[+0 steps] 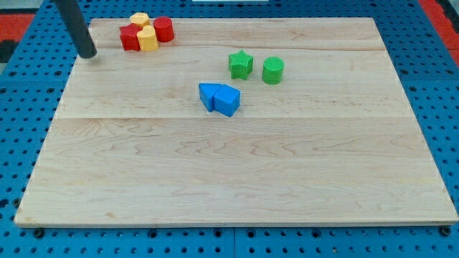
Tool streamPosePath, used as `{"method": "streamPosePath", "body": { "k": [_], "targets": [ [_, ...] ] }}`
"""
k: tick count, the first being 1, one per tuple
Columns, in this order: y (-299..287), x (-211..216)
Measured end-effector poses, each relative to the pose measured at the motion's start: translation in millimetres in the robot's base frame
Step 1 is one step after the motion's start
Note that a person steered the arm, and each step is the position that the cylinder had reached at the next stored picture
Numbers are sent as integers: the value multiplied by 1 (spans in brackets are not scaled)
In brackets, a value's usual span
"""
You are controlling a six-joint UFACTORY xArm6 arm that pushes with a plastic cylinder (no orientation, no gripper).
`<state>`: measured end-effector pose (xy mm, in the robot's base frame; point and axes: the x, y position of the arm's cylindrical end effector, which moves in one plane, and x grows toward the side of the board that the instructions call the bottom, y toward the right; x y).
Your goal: Slightly push the red and yellow blocks towards the bottom side of the board
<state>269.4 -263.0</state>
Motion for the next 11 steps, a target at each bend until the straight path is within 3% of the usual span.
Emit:
{"method": "streamPosePath", "body": {
  "k": [1,3,5,7,8,9,11],
  "targets": [
    [2,-72],
    [26,-77],
    [97,-77],
    [94,-43],
    [94,-43],
    [95,-78],
    [156,-59]
  ]
}}
